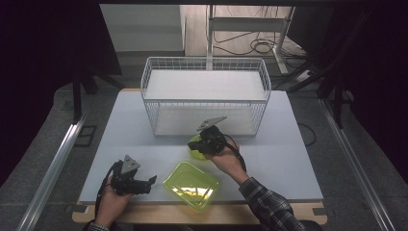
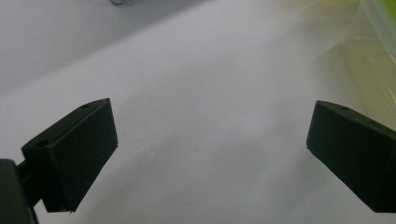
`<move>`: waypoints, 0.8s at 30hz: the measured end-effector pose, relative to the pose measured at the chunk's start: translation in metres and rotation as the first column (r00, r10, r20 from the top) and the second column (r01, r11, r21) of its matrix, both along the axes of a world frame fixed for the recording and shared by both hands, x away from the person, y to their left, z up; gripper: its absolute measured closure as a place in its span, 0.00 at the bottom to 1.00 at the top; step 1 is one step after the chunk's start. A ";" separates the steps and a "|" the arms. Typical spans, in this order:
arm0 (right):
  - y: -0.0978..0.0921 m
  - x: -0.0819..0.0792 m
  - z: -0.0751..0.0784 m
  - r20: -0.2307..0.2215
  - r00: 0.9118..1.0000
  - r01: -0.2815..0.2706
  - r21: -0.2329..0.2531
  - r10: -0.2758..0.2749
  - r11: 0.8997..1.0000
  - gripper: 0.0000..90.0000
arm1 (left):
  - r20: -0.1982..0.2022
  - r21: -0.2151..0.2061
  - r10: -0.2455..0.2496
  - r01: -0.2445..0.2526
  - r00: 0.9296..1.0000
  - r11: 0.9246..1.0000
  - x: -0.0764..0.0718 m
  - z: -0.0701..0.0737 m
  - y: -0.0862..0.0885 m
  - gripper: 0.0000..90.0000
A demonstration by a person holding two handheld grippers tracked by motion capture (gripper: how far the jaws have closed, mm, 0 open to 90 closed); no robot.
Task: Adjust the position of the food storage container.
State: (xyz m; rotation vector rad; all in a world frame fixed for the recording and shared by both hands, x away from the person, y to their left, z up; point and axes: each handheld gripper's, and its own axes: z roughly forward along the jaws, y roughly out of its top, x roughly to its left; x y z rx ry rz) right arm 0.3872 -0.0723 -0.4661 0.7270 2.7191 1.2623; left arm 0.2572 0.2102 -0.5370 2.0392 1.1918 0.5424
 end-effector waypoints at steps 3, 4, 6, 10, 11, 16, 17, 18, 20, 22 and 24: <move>0.009 0.001 -0.004 -0.005 1.000 -0.012 -0.010 0.012 1.000 0.99 | -0.001 0.006 -0.004 0.004 1.000 1.000 0.000 0.000 0.000 0.02; 0.014 0.002 -0.006 -0.013 1.000 -0.020 -0.012 0.019 1.000 0.99 | 0.000 0.006 -0.004 0.004 1.000 1.000 0.000 0.000 0.000 0.02; 0.019 0.001 -0.008 -0.023 0.999 -0.027 -0.021 0.026 0.999 0.99 | -0.001 0.009 -0.008 0.008 1.000 1.000 0.000 0.000 0.000 0.02; 0.027 0.002 -0.014 -0.014 0.999 -0.037 -0.060 0.037 0.998 0.99 | -0.001 0.007 -0.009 0.009 1.000 1.000 0.000 0.000 0.000 0.02; 0.028 0.003 -0.015 -0.016 0.999 -0.037 -0.062 0.036 0.997 0.99 | -0.001 0.010 -0.010 0.010 1.000 1.000 0.000 0.000 0.000 0.02; 0.024 0.012 -0.016 -0.003 1.000 -0.001 -0.079 0.000 0.997 0.99 | -0.002 0.012 -0.012 0.012 1.000 1.000 0.000 0.000 -0.001 0.02; 0.024 0.012 -0.016 -0.003 1.000 -0.001 -0.079 0.000 0.997 0.99 | -0.002 0.012 -0.012 0.012 1.000 1.000 0.000 0.000 -0.001 0.02; 0.020 0.016 -0.017 -0.001 1.000 0.016 -0.078 -0.016 0.997 0.99 | -0.002 0.013 -0.012 0.012 1.000 1.000 0.000 0.000 -0.001 0.02; 0.018 0.017 -0.017 -0.001 1.000 0.022 -0.078 -0.022 0.997 0.99 | -0.002 0.013 -0.013 0.013 1.000 1.000 0.000 0.000 -0.001 0.02; 0.013 0.019 -0.016 0.002 0.999 0.039 -0.087 -0.039 0.995 0.99 | -0.002 0.013 -0.013 0.013 1.000 1.000 0.000 0.000 -0.001 0.02; 0.004 0.022 -0.015 0.012 0.998 0.067 -0.105 -0.066 0.992 0.99 | -0.002 0.014 -0.015 0.015 1.000 1.000 0.000 0.000 -0.001 0.02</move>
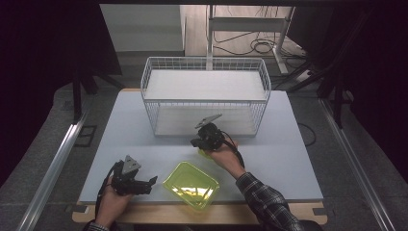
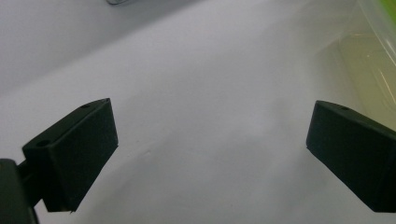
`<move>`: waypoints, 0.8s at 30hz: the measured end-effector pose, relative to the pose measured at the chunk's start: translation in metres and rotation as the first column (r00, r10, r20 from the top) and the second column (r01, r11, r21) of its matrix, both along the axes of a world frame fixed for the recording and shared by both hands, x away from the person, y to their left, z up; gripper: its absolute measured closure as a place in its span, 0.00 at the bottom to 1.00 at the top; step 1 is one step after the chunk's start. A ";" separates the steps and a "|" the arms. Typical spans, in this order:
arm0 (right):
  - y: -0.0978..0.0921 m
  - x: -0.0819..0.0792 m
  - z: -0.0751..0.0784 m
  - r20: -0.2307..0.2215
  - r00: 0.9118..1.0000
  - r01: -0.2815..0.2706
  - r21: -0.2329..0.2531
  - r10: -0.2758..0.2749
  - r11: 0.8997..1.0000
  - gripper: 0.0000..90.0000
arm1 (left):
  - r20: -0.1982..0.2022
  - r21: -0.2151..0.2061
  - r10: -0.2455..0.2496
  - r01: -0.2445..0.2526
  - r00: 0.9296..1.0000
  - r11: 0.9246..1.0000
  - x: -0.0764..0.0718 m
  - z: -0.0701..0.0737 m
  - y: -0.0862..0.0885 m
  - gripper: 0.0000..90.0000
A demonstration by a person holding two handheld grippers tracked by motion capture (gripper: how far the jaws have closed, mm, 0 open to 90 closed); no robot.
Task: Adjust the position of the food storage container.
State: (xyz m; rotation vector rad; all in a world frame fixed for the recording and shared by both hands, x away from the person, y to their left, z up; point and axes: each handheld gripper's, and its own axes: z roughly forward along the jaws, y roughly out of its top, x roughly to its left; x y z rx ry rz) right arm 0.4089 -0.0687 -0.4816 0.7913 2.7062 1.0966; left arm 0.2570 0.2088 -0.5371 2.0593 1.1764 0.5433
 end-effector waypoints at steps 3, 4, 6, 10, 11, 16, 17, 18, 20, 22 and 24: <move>-0.006 0.001 0.000 -0.001 1.000 0.011 -0.001 -0.011 1.000 0.99 | 0.001 0.000 0.000 0.000 1.000 1.000 0.000 0.000 0.000 0.02; -0.013 0.002 0.000 -0.002 1.000 0.025 -0.004 -0.025 1.000 0.99 | 0.000 -0.001 -0.001 0.001 1.000 1.000 0.000 0.000 0.000 0.02; -0.021 0.003 -0.001 -0.001 0.999 0.040 -0.010 -0.040 0.999 0.99 | 0.000 0.000 -0.001 0.001 1.000 1.000 0.000 0.000 0.000 0.02; -0.034 0.002 0.000 -0.009 0.998 0.065 -0.004 -0.065 0.998 0.98 | -0.001 0.003 -0.003 0.003 1.000 1.000 0.000 0.000 -0.001 0.02; -0.038 0.001 0.000 -0.006 0.997 0.073 -0.006 -0.073 0.997 0.98 | -0.003 0.002 -0.003 0.003 1.000 1.000 0.000 0.000 -0.001 0.02; -0.066 -0.002 0.002 -0.010 0.993 0.114 -0.009 -0.115 0.993 0.97 | -0.005 0.007 -0.005 0.005 1.000 1.000 0.000 0.000 -0.002 0.02; -0.066 -0.002 0.002 -0.010 0.993 0.114 -0.009 -0.115 0.993 0.97 | -0.005 0.007 -0.005 0.005 1.000 1.000 0.000 0.000 -0.002 0.02; -0.074 -0.003 0.002 -0.015 0.991 0.129 -0.008 -0.130 0.992 0.97 | -0.005 0.007 -0.005 0.005 1.000 1.000 0.000 -0.001 -0.002 0.02; -0.083 -0.004 0.003 -0.016 0.990 0.143 -0.012 -0.143 0.990 0.97 | -0.006 0.010 -0.007 0.007 1.000 1.000 0.000 -0.001 -0.002 0.02; -0.090 -0.006 0.004 -0.017 0.987 0.157 -0.021 -0.157 0.987 0.96 | -0.006 0.011 -0.007 0.007 1.000 1.000 0.000 -0.001 -0.002 0.02; -0.098 -0.009 0.005 -0.019 0.985 0.168 -0.028 -0.169 0.985 0.95 | -0.006 0.012 -0.007 0.007 1.000 1.000 0.000 -0.001 -0.003 0.02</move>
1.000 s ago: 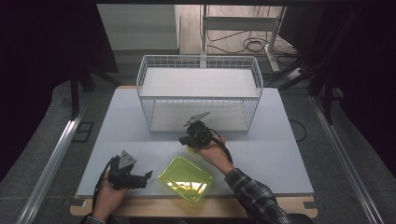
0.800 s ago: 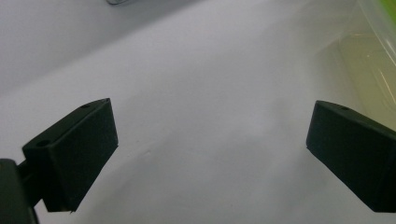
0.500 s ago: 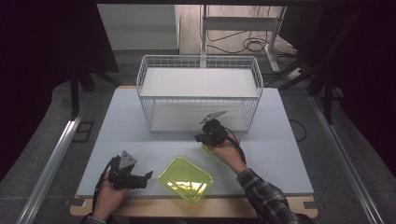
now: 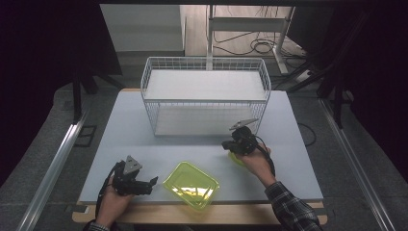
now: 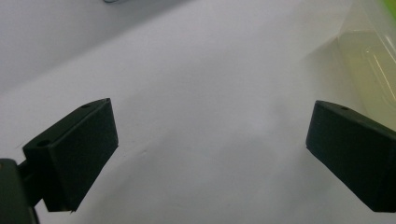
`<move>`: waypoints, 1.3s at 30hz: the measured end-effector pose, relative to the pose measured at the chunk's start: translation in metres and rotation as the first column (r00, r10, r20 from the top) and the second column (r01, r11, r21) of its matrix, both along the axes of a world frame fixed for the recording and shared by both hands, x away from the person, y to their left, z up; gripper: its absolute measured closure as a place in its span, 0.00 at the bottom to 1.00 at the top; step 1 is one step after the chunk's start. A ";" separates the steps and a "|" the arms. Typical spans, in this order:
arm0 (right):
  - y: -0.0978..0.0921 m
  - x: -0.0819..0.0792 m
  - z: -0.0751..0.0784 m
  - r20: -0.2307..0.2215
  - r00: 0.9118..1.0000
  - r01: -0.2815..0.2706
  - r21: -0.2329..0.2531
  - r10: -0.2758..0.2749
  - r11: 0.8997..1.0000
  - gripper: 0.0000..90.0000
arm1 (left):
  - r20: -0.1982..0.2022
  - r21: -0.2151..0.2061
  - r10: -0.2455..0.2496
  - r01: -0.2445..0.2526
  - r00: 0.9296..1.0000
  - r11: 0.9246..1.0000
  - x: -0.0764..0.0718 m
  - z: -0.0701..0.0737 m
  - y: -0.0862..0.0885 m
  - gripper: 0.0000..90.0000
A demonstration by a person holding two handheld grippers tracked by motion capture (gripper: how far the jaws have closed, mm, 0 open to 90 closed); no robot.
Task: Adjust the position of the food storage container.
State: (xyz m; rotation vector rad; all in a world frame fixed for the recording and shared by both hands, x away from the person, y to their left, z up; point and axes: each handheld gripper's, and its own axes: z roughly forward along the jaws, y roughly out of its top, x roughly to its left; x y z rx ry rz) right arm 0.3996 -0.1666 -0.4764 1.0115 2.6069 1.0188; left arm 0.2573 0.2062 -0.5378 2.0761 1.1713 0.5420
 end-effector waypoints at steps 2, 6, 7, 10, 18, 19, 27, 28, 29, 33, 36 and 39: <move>-0.004 -0.002 0.000 -0.003 1.000 0.003 0.004 -0.003 1.000 0.95 | 0.000 0.001 -0.001 0.001 1.000 1.000 0.000 0.000 0.000 0.02; -0.017 -0.012 0.000 -0.015 1.000 0.016 0.010 -0.016 1.000 0.95 | 0.001 0.005 -0.003 0.003 1.000 1.000 0.000 0.000 -0.001 0.02; -0.019 -0.013 0.001 -0.016 1.000 0.016 0.009 -0.015 1.000 0.95 | 0.000 0.005 -0.004 0.004 1.000 1.000 0.000 0.000 -0.001 0.02; -0.029 -0.023 0.001 -0.015 1.000 0.019 0.006 -0.019 1.000 0.96 | 0.000 0.006 -0.004 0.004 1.000 1.000 0.000 0.000 -0.001 0.02; -0.054 -0.035 0.003 -0.015 0.999 0.050 -0.002 -0.051 0.999 0.96 | -0.004 0.003 -0.007 0.007 1.000 1.000 0.000 0.000 -0.002 0.02; -0.054 -0.035 0.003 -0.015 0.999 0.050 -0.002 -0.051 0.999 0.96 | -0.004 0.003 -0.007 0.007 1.000 1.000 0.000 0.000 -0.002 0.02; -0.085 -0.044 0.005 -0.008 0.993 0.119 -0.014 -0.119 0.993 0.96 | -0.018 0.000 -0.006 0.006 1.000 1.000 0.001 0.001 -0.004 0.04; -0.085 -0.045 0.005 -0.005 0.993 0.122 -0.013 -0.122 0.992 0.96 | -0.036 0.000 0.011 -0.011 0.999 1.000 0.002 0.002 -0.004 0.04; -0.083 -0.052 0.007 0.012 0.994 0.106 -0.003 -0.106 0.994 0.96 | -0.046 -0.007 0.023 -0.023 0.999 1.000 0.003 0.004 -0.003 0.03; -0.077 -0.063 0.008 0.027 0.997 0.077 0.011 -0.077 0.997 0.97 | -0.047 -0.037 0.017 -0.019 0.999 0.999 0.000 0.009 -0.003 0.16; -0.067 -0.081 0.005 0.015 0.999 0.037 0.045 -0.038 0.998 0.99 | -0.049 -0.034 -0.033 0.032 0.998 0.999 -0.003 0.013 -0.005 0.43; -0.060 -0.092 0.001 -0.002 1.000 0.009 0.058 -0.009 0.998 0.99 | -0.059 -0.055 -0.067 0.064 0.996 0.996 -0.003 0.013 -0.007 0.60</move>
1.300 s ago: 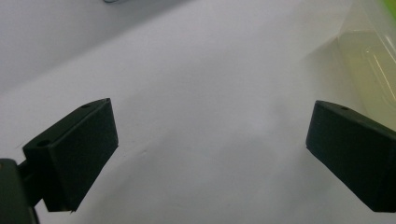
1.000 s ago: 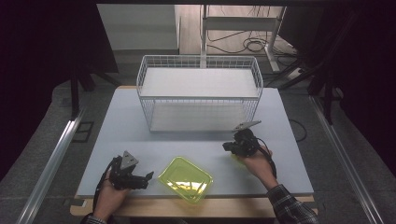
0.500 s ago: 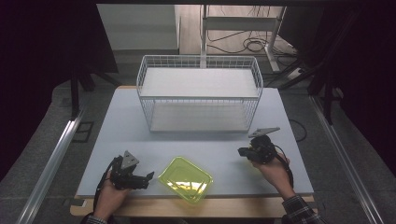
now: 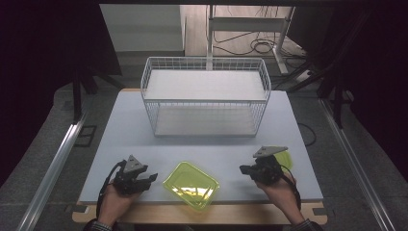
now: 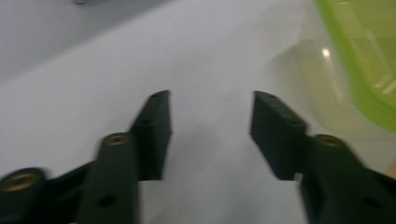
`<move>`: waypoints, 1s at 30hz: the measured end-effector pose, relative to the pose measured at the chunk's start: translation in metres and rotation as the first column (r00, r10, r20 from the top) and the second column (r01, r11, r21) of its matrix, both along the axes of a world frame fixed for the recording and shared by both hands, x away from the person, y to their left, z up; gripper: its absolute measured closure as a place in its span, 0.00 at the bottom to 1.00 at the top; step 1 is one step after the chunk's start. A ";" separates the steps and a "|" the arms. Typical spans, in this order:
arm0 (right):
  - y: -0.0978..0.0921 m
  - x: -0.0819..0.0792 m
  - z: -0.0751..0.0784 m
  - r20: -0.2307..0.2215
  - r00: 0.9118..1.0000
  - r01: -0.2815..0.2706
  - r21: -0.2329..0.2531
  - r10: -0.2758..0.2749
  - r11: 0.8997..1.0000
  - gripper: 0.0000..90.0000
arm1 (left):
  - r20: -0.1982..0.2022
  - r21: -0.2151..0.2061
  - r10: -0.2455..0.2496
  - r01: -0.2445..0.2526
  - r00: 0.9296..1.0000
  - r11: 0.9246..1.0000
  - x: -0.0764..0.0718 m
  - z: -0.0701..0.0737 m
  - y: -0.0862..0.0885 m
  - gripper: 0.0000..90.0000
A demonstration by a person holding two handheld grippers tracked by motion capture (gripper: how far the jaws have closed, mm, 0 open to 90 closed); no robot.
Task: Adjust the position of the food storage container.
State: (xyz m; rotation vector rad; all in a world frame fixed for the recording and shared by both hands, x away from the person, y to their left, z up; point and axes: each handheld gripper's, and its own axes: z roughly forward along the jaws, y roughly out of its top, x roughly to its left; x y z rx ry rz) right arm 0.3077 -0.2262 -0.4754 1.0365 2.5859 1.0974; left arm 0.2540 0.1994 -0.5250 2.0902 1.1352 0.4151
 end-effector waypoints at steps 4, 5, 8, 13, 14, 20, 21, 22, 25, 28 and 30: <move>0.011 -0.016 -0.009 -0.041 0.998 -0.044 0.017 0.045 0.999 0.99 | -0.014 -0.029 -0.068 0.068 0.998 0.997 0.000 0.001 -0.004 0.84; 0.015 -0.021 -0.013 -0.056 0.997 -0.056 0.024 0.057 0.998 0.99 | -0.017 -0.039 -0.090 0.089 0.996 0.995 0.001 0.001 -0.007 0.91; 0.019 -0.026 -0.016 -0.077 0.994 -0.074 0.037 0.076 0.997 0.99 | -0.024 -0.051 -0.109 0.108 0.994 0.993 0.002 0.001 -0.009 0.98; 0.036 -0.038 -0.028 -0.151 0.979 -0.130 0.063 0.138 0.989 0.99 | -0.036 -0.091 -0.155 0.151 0.987 0.984 0.004 0.002 -0.018 0.99; 0.039 -0.039 -0.030 -0.160 0.975 -0.143 0.067 0.152 0.987 0.99 | -0.038 -0.095 -0.162 0.158 0.986 0.983 0.004 0.002 -0.019 0.99; 0.051 -0.040 -0.030 -0.170 0.968 -0.174 0.076 0.184 0.982 0.99 | -0.042 -0.103 -0.173 0.168 0.984 0.980 0.004 0.004 -0.025 0.99; 0.053 -0.037 -0.029 -0.161 0.972 -0.166 0.059 0.173 0.984 0.99 | -0.047 -0.109 -0.171 0.165 0.984 0.980 0.005 0.004 -0.026 0.99; 0.053 -0.037 -0.029 -0.161 0.972 -0.166 0.059 0.173 0.984 0.99 | -0.047 -0.109 -0.171 0.165 0.984 0.980 0.005 0.004 -0.026 0.99; 0.051 -0.030 -0.029 -0.161 0.976 -0.141 0.050 0.148 0.989 0.99 | -0.056 -0.114 -0.175 0.167 0.983 0.979 0.004 0.004 -0.029 0.99; 0.047 -0.020 -0.028 -0.161 0.981 -0.105 0.046 0.111 0.993 0.99 | -0.061 -0.119 -0.188 0.180 0.980 0.976 0.004 0.004 -0.035 0.99; 0.045 -0.012 -0.026 -0.152 0.984 -0.085 0.035 0.089 0.996 0.99 | -0.062 -0.121 -0.197 0.188 0.978 0.975 0.004 0.004 -0.040 0.99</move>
